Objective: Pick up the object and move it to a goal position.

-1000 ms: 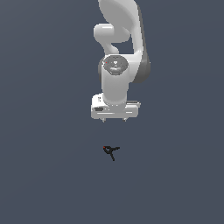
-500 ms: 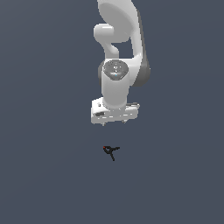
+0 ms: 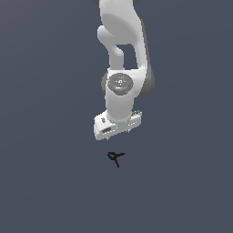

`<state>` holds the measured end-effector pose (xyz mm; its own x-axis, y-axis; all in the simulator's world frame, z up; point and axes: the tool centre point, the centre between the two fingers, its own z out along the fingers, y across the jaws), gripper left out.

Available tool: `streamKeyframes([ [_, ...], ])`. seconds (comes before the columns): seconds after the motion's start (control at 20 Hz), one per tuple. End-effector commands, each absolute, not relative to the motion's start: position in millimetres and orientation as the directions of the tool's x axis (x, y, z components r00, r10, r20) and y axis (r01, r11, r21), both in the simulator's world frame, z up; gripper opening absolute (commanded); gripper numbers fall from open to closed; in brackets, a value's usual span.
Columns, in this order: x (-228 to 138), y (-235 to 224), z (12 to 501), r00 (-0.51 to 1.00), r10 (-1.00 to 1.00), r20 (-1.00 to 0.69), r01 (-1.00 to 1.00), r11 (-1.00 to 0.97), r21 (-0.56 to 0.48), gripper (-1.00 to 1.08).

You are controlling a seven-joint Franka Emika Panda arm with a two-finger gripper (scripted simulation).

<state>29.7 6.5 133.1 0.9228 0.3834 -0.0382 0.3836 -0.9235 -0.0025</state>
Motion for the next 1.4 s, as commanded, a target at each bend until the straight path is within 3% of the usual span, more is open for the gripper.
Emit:
streamKeyframes([
  [0.0, 36, 6, 127, 0.893, 0.448, -0.036, 0.448, -0.894, -0.003, 1.0],
  [0.8, 73, -2, 87, 0.621, 0.784, -0.017, 0.784, -0.621, -0.005, 1.0],
  [1.35, 88, -7, 68, 0.454, 0.891, -0.003, 0.891, -0.454, -0.001, 1.0],
])
